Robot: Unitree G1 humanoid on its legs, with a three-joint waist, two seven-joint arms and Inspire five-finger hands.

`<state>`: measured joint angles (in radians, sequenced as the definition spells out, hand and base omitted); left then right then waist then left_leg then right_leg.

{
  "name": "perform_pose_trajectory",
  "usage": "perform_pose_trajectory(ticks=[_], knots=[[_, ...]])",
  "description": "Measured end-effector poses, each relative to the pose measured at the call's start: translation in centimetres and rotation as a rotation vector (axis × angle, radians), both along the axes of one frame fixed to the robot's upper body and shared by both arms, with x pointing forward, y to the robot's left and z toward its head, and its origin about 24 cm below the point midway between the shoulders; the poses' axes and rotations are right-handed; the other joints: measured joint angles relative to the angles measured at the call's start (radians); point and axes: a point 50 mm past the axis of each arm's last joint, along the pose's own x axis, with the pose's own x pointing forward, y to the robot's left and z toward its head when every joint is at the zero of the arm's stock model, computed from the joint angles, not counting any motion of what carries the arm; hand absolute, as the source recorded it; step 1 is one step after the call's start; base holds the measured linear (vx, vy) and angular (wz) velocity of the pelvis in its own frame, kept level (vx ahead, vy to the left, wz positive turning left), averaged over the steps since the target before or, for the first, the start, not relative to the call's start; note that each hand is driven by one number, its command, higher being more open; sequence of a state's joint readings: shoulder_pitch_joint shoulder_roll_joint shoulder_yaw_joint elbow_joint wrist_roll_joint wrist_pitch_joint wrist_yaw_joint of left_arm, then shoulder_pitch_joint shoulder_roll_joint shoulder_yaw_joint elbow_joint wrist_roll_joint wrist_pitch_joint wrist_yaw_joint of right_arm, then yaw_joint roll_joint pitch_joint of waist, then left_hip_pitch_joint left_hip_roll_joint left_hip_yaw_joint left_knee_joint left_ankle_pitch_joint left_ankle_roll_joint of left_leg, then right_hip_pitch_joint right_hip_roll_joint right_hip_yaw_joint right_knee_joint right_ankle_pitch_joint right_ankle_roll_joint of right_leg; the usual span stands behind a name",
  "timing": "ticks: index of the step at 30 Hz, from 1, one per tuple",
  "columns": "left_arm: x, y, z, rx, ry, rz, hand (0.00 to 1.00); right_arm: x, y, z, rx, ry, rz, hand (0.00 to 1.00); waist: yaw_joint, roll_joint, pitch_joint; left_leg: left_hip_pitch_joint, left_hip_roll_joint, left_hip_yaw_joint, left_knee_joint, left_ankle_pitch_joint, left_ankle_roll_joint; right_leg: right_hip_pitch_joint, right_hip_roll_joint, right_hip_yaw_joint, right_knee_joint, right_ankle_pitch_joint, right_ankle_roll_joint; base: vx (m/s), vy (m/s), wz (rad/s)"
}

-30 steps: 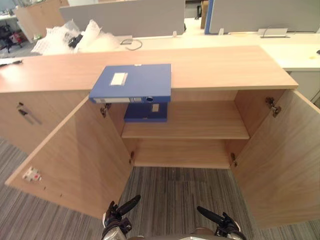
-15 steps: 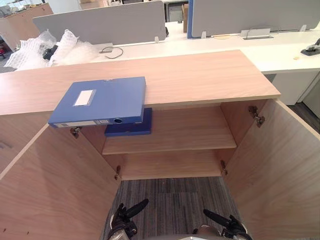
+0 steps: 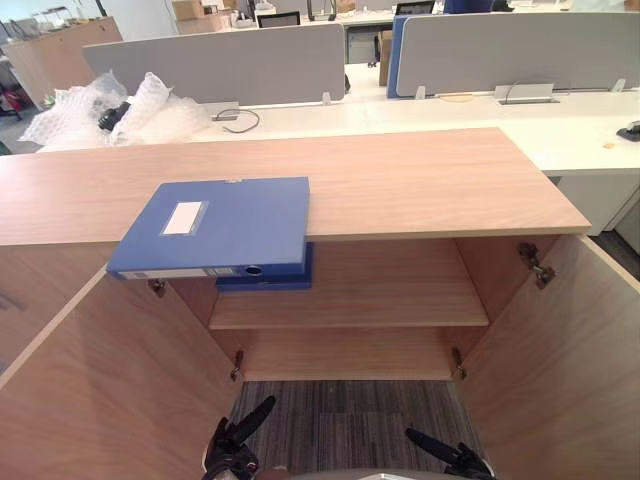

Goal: Walk over to the cabinet, pick up the folder, carry it to the office cabinet, place the folder inside the office cabinet, then close the office cabinet door

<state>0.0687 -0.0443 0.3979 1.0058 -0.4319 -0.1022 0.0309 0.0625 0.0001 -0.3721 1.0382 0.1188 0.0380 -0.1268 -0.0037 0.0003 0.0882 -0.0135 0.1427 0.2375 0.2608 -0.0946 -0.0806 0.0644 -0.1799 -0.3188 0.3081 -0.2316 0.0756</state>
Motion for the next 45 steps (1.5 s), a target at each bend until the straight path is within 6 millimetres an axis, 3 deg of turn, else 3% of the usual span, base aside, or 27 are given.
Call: perform_pose_trajectory(ticks=[3,7,13,20,27,32,37,40,45], knots=[[0.0,0.2,0.0,-0.018,-0.013,-0.008,1.00,-0.2,0.7,-0.2,0.030,-0.001,0.003,1.00,0.001,-0.018,-0.013,0.044,-0.043,0.001,-0.079,0.016,0.021,0.047,-0.023,-0.010,-0.070,0.023,0.026,0.13,0.119,0.10],[0.3,-0.7,0.2,-0.068,-0.050,0.005,1.00,-0.7,0.3,-0.2,0.022,0.010,0.002,1.00,0.001,-0.005,-0.025,0.083,-0.079,-0.009,-0.172,0.053,0.031,0.080,-0.036,-0.034,-0.121,0.039,0.043,0.06,0.055,0.16],[0.8,-1.9,2.0,-0.163,-0.215,0.079,1.00,-1.5,0.1,-0.3,0.019,0.029,0.009,1.00,0.004,-0.002,-0.025,0.099,-0.086,-0.057,-0.276,0.128,0.029,0.080,-0.020,-0.076,-0.130,0.045,0.036,-0.02,-0.038,0.23],[1.4,-1.9,5.4,-0.117,-0.376,0.039,1.00,-1.3,-0.1,-0.2,-0.010,0.041,0.071,1.00,0.035,0.001,-0.021,0.098,-0.092,-0.111,-0.328,0.149,0.035,0.078,-0.021,-0.123,-0.120,0.044,0.035,-0.06,0.008,0.21],[0.5,0.4,7.5,0.094,-0.385,0.049,1.00,-0.9,0.6,-0.1,-0.011,0.032,0.126,1.00,0.057,-0.006,-0.012,0.062,-0.120,-0.202,-0.334,0.172,0.048,0.081,-0.056,-0.210,-0.083,0.020,0.053,-0.04,0.007,0.39],[1.1,1.2,10.3,0.248,-0.440,0.054,1.00,-1.8,1.0,-0.3,-0.003,0.055,0.116,1.00,0.105,-0.028,-0.012,0.035,-0.141,-0.253,-0.316,0.174,0.045,0.085,-0.076,-0.264,-0.048,-0.008,0.058,0.02,-0.017,0.36],[2.5,2.1,15.2,0.504,-0.550,0.027,1.00,-1.7,1.5,-0.3,-0.005,0.060,0.109,1.00,0.109,-0.044,-0.003,0.027,-0.148,-0.300,-0.299,0.170,0.040,0.123,-0.079,-0.308,-0.062,-0.009,0.058,-0.01,-0.025,0.27],[3.4,2.4,18.9,0.749,-0.619,0.004,1.00,-1.4,1.9,-0.3,-0.026,0.061,0.164,1.00,0.110,-0.053,-0.006,0.018,-0.152,-0.313,-0.290,0.168,0.038,0.130,-0.079,-0.318,-0.069,-0.009,0.059,-0.04,-0.011,0.13],[4.2,1.4,21.9,0.996,-0.660,-0.035,1.00,-1.4,2.3,-0.2,-0.039,0.063,0.201,1.00,0.109,-0.060,-0.022,0.011,-0.151,-0.324,-0.285,0.168,0.038,0.128,-0.075,-0.327,-0.075,-0.008,0.059,-0.05,-0.013,0.06]])
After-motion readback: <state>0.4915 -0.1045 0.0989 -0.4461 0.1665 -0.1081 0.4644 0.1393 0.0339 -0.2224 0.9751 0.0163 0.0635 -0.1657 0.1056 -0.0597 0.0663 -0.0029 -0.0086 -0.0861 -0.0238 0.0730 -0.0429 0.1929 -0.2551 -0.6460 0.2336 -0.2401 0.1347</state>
